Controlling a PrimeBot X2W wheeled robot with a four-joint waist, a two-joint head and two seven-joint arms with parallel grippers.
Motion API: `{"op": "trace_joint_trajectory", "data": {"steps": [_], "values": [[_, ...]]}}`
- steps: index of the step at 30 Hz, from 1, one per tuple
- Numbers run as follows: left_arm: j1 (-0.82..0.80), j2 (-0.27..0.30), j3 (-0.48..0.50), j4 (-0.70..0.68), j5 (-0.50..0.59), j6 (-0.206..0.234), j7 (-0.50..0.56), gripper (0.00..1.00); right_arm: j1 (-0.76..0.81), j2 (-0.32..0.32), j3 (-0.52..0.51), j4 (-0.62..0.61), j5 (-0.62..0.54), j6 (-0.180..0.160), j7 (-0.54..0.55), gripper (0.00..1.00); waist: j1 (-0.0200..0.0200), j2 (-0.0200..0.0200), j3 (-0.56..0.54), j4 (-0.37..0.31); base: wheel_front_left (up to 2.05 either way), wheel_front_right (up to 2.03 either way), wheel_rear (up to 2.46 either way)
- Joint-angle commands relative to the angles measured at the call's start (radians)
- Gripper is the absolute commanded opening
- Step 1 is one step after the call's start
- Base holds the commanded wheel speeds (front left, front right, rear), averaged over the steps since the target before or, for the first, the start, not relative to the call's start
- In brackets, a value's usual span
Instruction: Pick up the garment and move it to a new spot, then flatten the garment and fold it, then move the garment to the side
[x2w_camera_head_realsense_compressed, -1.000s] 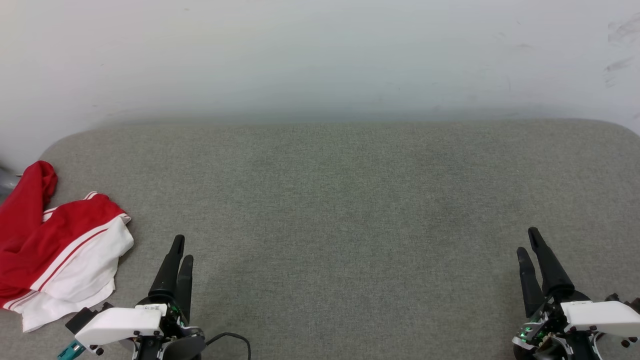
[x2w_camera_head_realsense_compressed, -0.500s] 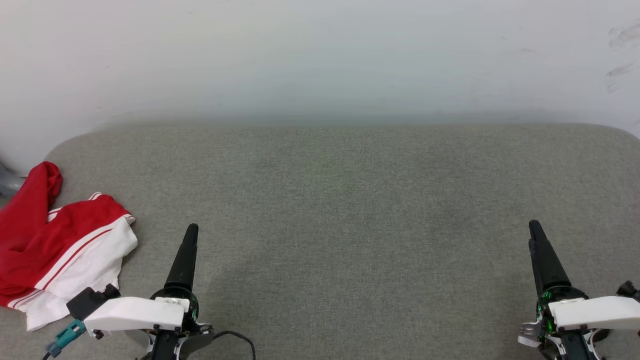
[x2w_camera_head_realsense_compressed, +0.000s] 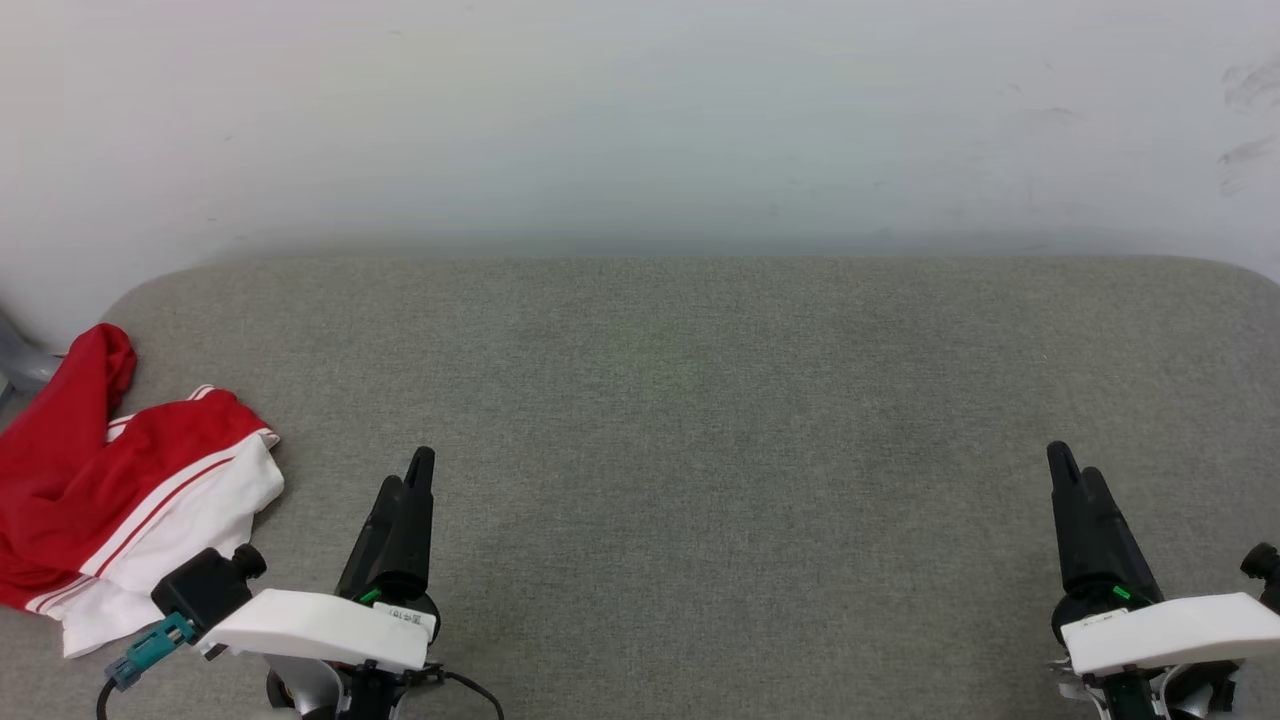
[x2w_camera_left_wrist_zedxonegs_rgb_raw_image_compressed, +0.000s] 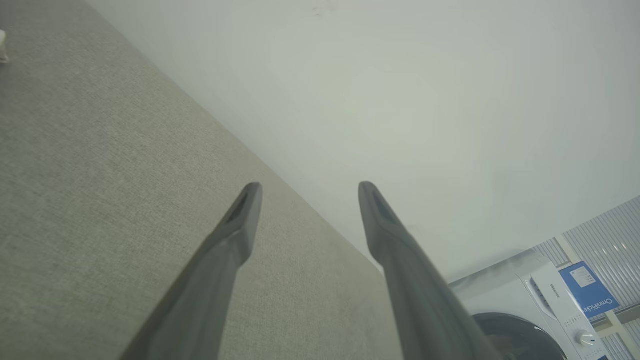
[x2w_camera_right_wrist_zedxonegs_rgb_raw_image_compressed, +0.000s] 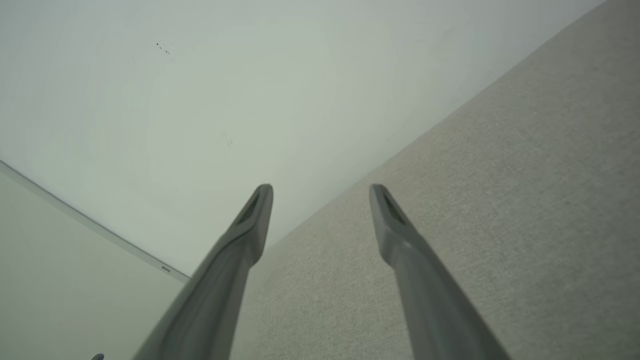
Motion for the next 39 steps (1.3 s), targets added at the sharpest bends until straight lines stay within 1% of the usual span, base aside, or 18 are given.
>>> {"op": "trace_joint_trajectory", "data": {"steps": [1,10,20,28,39], "values": [[-0.007,0.011,-0.005,-0.019,0.036,0.000,-0.008,1.00,-0.005,-0.002,0.000,-0.024,-0.040,0.000,-0.004,1.00,0.0000,-0.0001,0.000,0.001,0.00,0.00,0.00],[-0.002,0.027,-0.002,-0.016,0.212,0.001,-0.040,1.00,0.019,-0.003,0.003,-0.077,-0.220,0.000,0.004,1.00,0.0000,-0.0001,-0.003,0.002,0.00,0.00,0.00],[0.001,0.042,-0.006,-0.017,0.366,0.004,-0.070,1.00,0.037,-0.003,0.023,-0.129,-0.411,0.000,0.016,1.00,0.0000,-0.0001,-0.007,0.003,0.00,0.00,0.00],[0.005,0.049,-0.020,-0.011,0.465,0.004,-0.093,1.00,0.052,-0.003,0.024,-0.159,-0.528,0.000,0.032,1.00,0.0000,-0.0001,-0.011,0.005,0.00,0.00,0.00],[0.006,0.058,-0.038,0.002,0.594,0.012,-0.121,1.00,0.077,-0.003,-0.020,-0.201,-0.653,0.000,0.058,1.00,0.0000,-0.0001,-0.014,0.007,0.00,0.00,0.00]]}}
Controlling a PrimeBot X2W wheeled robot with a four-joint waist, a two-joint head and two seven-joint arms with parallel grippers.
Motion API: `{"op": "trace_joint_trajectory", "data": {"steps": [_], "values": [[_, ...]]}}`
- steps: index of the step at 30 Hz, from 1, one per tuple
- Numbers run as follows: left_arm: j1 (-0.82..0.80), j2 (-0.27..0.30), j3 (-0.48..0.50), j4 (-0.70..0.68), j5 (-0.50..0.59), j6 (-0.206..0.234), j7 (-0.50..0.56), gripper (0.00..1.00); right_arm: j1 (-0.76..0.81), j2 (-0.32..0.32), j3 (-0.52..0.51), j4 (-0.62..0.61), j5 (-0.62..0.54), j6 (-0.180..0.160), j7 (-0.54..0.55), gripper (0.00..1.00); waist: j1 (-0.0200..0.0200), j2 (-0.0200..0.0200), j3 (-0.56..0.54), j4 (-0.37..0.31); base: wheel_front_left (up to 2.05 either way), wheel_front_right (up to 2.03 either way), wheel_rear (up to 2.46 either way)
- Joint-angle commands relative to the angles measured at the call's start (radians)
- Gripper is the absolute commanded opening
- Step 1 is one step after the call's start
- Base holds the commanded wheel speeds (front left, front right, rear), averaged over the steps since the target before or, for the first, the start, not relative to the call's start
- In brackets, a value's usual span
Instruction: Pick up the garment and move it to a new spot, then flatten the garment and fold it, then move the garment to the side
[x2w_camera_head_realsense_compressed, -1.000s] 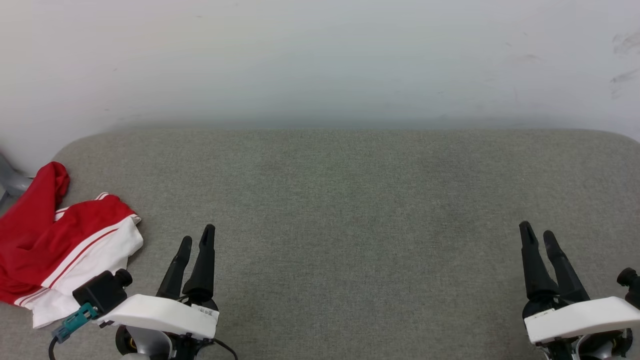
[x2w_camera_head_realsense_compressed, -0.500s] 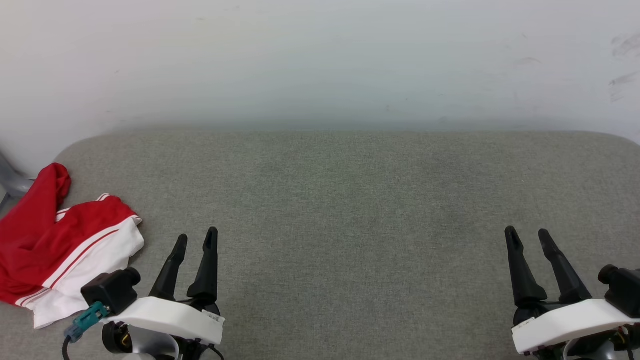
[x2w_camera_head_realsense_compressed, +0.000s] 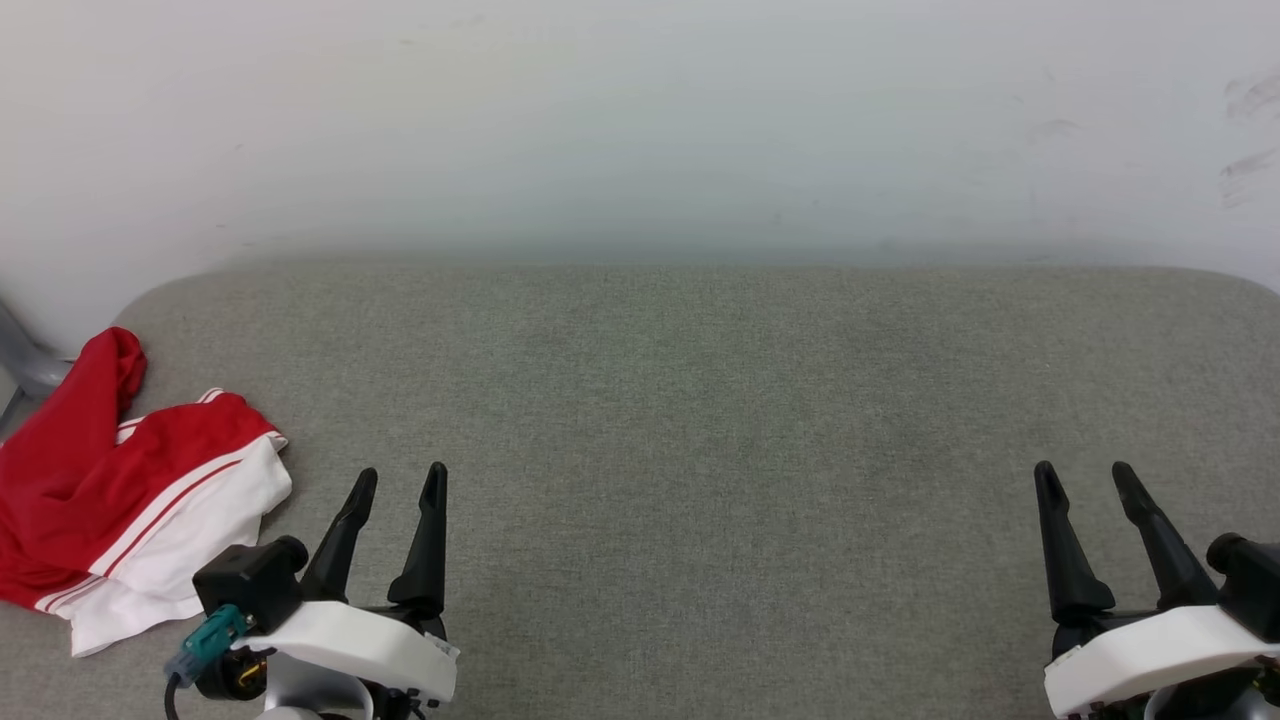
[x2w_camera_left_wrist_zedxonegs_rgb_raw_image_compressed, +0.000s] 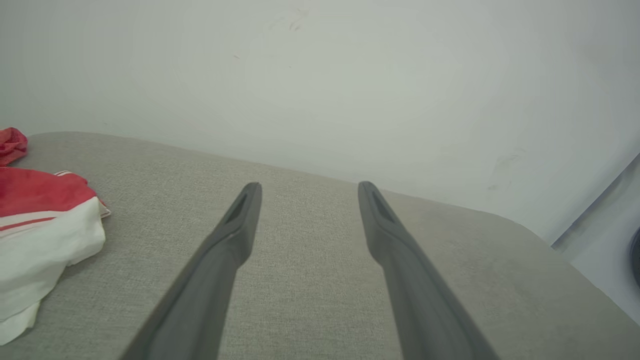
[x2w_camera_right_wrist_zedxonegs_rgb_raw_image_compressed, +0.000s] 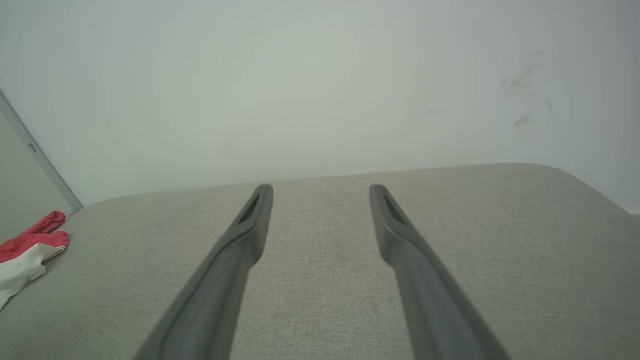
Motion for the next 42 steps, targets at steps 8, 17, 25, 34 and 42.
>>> {"op": "trace_joint_trajectory", "data": {"steps": [8,17,25,34,42], "values": [[0.002,0.006,-0.008,-0.001,0.101,0.005,-0.030,1.00,0.021,-0.003,-0.017,-0.044,-0.104,0.000,0.007,1.00,0.0000,0.0000,-0.002,-0.004,0.00,0.00,0.00],[0.001,0.006,-0.012,0.015,0.163,0.004,-0.048,1.00,0.035,-0.003,-0.025,-0.058,-0.155,0.000,0.003,1.00,0.0000,0.0000,-0.003,-0.004,0.00,0.00,0.00],[-0.004,-0.003,-0.003,0.028,0.209,0.006,-0.065,1.00,0.041,-0.003,-0.026,-0.069,-0.179,0.000,-0.011,1.00,0.0000,0.0000,-0.007,0.016,0.00,0.00,0.00],[-0.024,-0.012,0.020,0.048,0.253,0.016,-0.082,1.00,0.038,-0.003,-0.013,-0.063,-0.194,0.000,-0.036,1.00,0.0000,0.0000,-0.007,0.135,0.00,0.00,0.00],[-0.030,-0.013,0.039,0.057,0.304,0.024,-0.097,1.00,0.028,-0.003,0.017,-0.041,-0.226,0.000,-0.066,1.00,0.0000,0.0000,-0.008,0.293,0.00,0.00,0.00]]}}
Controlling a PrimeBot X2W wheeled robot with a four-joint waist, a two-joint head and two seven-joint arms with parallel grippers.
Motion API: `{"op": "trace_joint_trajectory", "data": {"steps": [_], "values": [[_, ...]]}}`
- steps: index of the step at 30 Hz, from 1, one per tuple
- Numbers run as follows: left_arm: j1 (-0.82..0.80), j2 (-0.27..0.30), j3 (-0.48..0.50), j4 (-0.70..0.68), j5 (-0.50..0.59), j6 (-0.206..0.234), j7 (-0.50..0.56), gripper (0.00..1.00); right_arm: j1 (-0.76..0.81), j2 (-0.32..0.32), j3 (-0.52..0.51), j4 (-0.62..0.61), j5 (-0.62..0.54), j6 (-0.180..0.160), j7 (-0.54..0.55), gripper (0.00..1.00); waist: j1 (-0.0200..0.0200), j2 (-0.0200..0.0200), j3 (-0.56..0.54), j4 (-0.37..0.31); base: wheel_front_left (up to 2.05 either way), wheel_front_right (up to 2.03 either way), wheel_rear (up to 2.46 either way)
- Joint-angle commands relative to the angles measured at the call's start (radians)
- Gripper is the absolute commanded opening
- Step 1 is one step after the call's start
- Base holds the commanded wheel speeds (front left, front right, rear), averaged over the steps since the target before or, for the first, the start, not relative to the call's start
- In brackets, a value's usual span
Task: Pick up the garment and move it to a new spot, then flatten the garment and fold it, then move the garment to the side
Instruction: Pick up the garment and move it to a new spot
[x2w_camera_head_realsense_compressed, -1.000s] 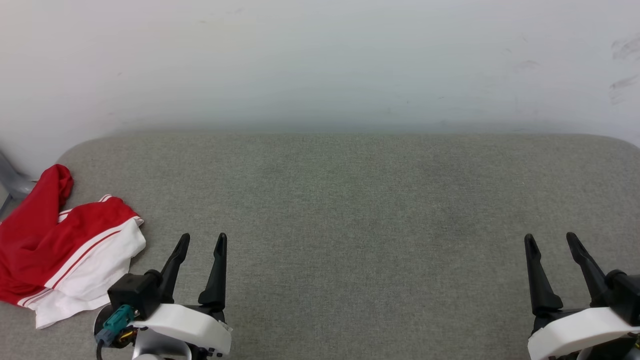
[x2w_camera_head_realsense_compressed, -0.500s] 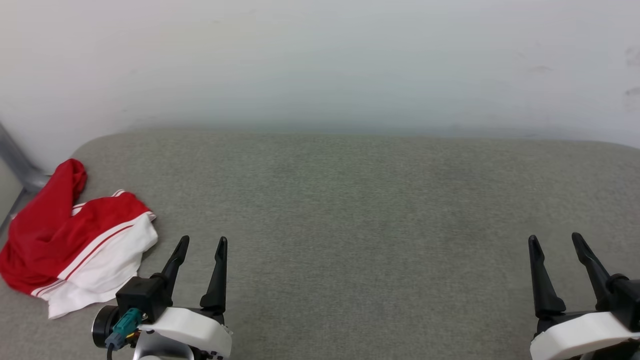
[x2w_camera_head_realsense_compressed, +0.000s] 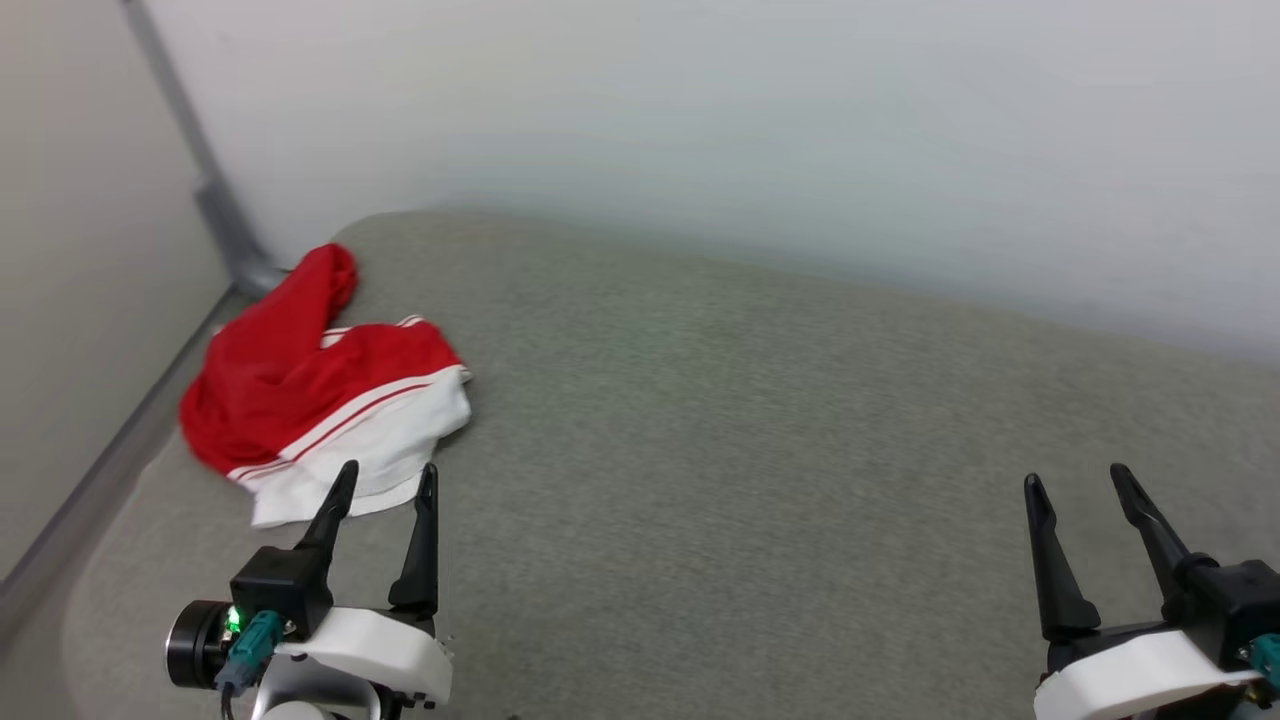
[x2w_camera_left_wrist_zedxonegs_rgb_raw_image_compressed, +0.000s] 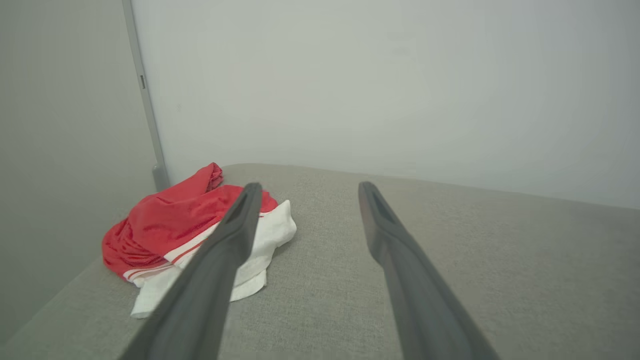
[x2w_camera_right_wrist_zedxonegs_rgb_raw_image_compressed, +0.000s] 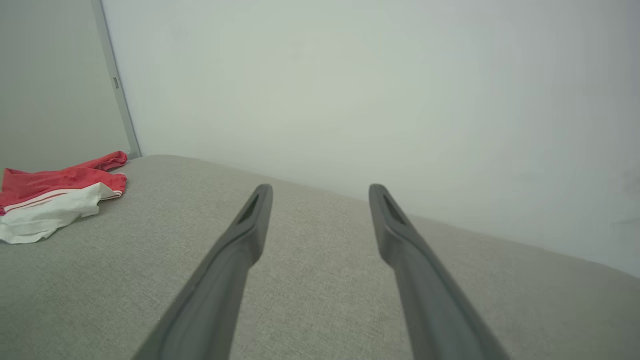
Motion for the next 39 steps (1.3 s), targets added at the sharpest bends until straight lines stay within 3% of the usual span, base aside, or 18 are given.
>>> {"op": "trace_joint_trajectory", "data": {"steps": [1,8,18,30,34,39], "values": [[-0.006,0.007,-0.002,0.004,0.017,-0.002,-0.009,1.00,-0.010,-0.002,0.003,0.000,-0.019,-0.001,-0.010,1.00,0.0000,0.0000,0.001,0.063,0.00,0.00,0.00],[-0.021,0.002,0.002,0.009,0.027,-0.008,-0.016,1.00,-0.019,-0.002,0.008,0.020,-0.031,-0.001,-0.033,1.00,0.0000,0.0000,0.005,0.180,0.00,0.00,0.00],[-0.033,-0.001,0.017,0.015,0.028,-0.014,-0.015,1.00,-0.044,-0.002,0.015,0.037,-0.039,-0.001,-0.040,1.00,0.0000,0.0000,0.022,0.226,0.00,0.00,0.00],[-0.191,0.025,-0.013,0.129,-0.015,-0.029,-0.012,1.00,-0.063,-0.002,-0.002,0.009,-0.068,-0.001,-0.003,1.00,0.0000,0.0000,0.096,0.209,0.00,0.00,0.00],[-0.315,0.065,-0.031,0.199,-0.094,-0.033,0.034,1.00,-0.097,-0.002,0.002,-0.019,-0.091,-0.001,0.024,1.00,0.0000,0.0000,0.170,0.176,0.00,0.00,0.00],[-0.471,0.163,-0.094,0.268,-0.239,-0.034,0.146,1.00,-0.158,-0.002,0.015,-0.058,-0.126,-0.001,0.046,1.00,0.0000,0.0000,0.275,0.115,0.00,0.00,0.00]]}}
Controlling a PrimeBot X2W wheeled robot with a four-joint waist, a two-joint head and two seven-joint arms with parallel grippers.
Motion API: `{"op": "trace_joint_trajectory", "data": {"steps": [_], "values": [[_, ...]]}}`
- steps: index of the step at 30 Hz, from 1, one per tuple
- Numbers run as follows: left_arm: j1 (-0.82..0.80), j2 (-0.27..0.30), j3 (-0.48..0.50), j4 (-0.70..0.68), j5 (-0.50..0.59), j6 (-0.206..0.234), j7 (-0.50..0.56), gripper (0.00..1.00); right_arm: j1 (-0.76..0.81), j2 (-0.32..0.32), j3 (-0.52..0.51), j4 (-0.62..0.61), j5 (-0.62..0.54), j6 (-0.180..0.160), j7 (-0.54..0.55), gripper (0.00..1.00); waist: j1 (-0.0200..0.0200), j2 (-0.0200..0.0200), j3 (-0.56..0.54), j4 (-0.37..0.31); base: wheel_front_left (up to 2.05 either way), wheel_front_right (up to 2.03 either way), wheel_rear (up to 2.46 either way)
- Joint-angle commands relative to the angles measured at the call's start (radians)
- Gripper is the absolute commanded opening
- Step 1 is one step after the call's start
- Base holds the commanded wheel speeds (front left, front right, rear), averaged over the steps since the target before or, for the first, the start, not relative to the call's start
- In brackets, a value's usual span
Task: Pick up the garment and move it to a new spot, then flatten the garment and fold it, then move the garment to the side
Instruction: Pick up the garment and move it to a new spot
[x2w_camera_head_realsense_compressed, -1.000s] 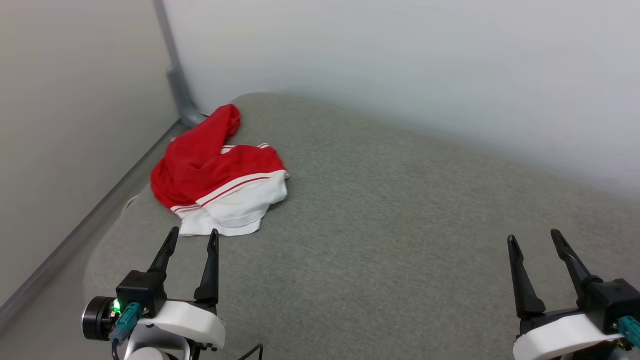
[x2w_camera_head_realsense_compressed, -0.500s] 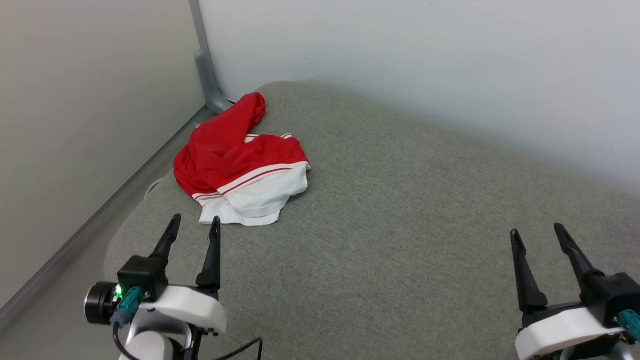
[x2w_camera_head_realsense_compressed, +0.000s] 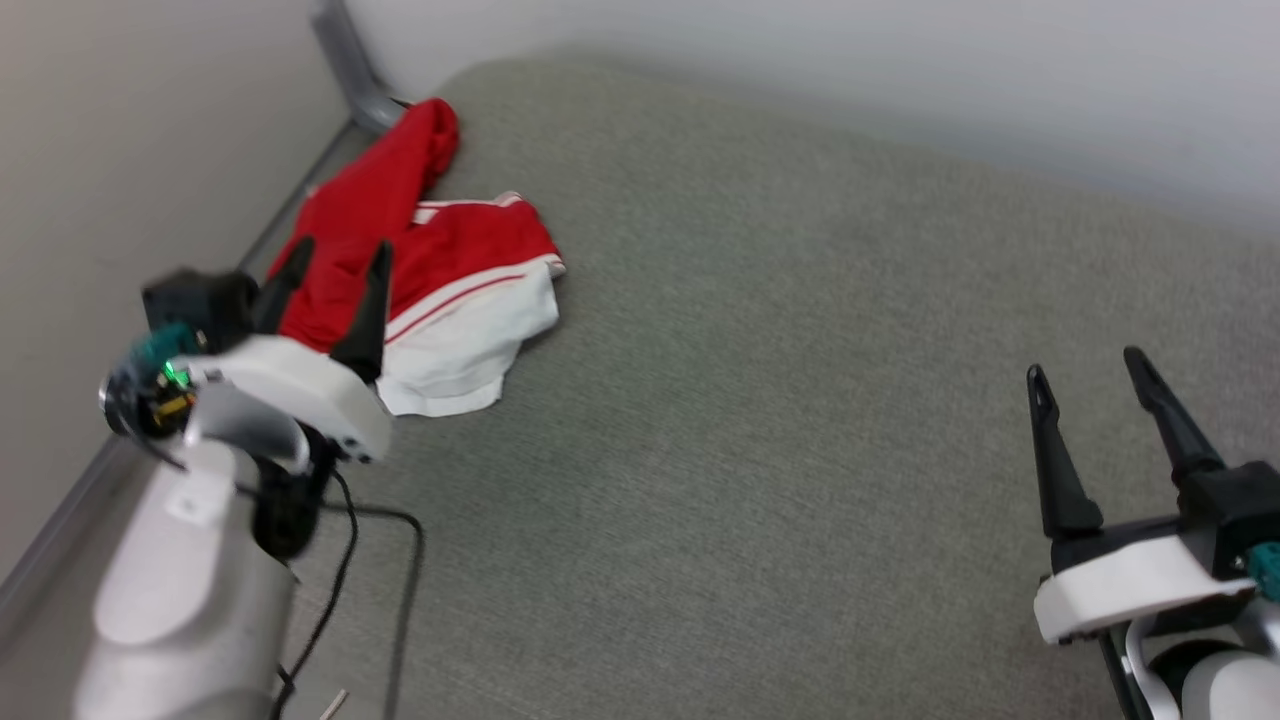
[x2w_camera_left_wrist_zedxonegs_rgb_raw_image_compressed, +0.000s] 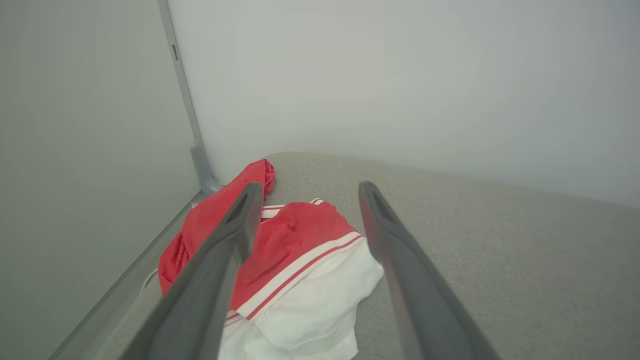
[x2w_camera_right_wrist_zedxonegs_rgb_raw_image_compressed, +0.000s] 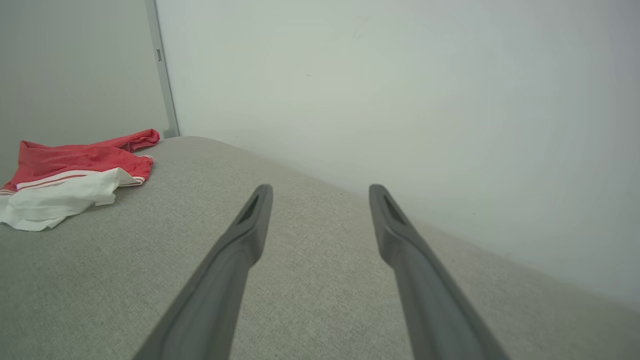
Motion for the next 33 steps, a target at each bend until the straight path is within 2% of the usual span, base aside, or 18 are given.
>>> {"op": "trace_joint_trajectory", "data": {"steps": [1,5,11,16,20,25,27,28,33], "values": [[-0.028,0.026,-0.015,0.022,-0.031,-0.002,0.037,1.00,-0.023,-0.002,0.003,-0.012,-0.011,-0.001,0.006,1.00,-0.0002,0.0000,0.084,-0.063,0.00,0.00,0.00],[-0.124,0.120,-0.065,0.076,-0.159,-0.002,0.122,1.00,-0.061,-0.002,0.007,-0.036,-0.030,-0.001,0.019,1.00,-0.0002,0.0000,0.162,-0.117,0.00,0.00,0.00],[-0.216,0.250,-0.169,0.164,-0.359,-0.001,0.351,1.00,-0.111,-0.002,0.013,-0.063,-0.046,-0.001,0.022,1.00,-0.0002,0.0000,0.266,-0.182,0.00,0.00,0.00],[-0.259,0.329,-0.245,0.224,-0.483,-0.001,0.508,1.00,-0.138,-0.002,0.018,-0.067,-0.048,-0.001,0.017,1.00,-0.0002,0.0000,0.323,-0.218,0.00,0.00,0.00],[-0.277,0.363,-0.285,0.289,-0.538,-0.001,0.593,1.00,-0.147,-0.002,0.018,-0.068,-0.046,-0.001,0.011,1.00,-0.0002,0.0000,0.346,-0.237,0.00,0.00,0.00],[-0.273,0.355,-0.328,0.367,-0.568,0.000,0.646,1.00,-0.152,-0.002,0.016,-0.070,-0.043,-0.001,0.010,1.00,-0.0002,0.0000,0.355,-0.248,0.00,0.00,0.00],[-0.273,0.345,-0.339,0.398,-0.577,0.000,0.642,0.20,-0.150,-0.002,0.013,-0.072,-0.042,-0.001,0.012,1.00,-0.0002,0.0000,0.353,-0.249,0.00,0.00,0.00],[-0.276,0.340,-0.343,0.411,-0.576,0.000,0.627,0.00,-0.148,-0.002,0.011,-0.072,-0.042,-0.001,0.012,1.00,-0.0002,0.0000,0.348,-0.249,0.00,0.00,0.00],[-0.305,0.326,-0.343,0.468,-0.556,-0.001,0.489,0.00,-0.127,-0.002,-0.001,-0.060,-0.033,-0.001,0.008,1.00,-0.0002,0.0000,0.295,-0.238,0.00,0.00,0.00]]}}
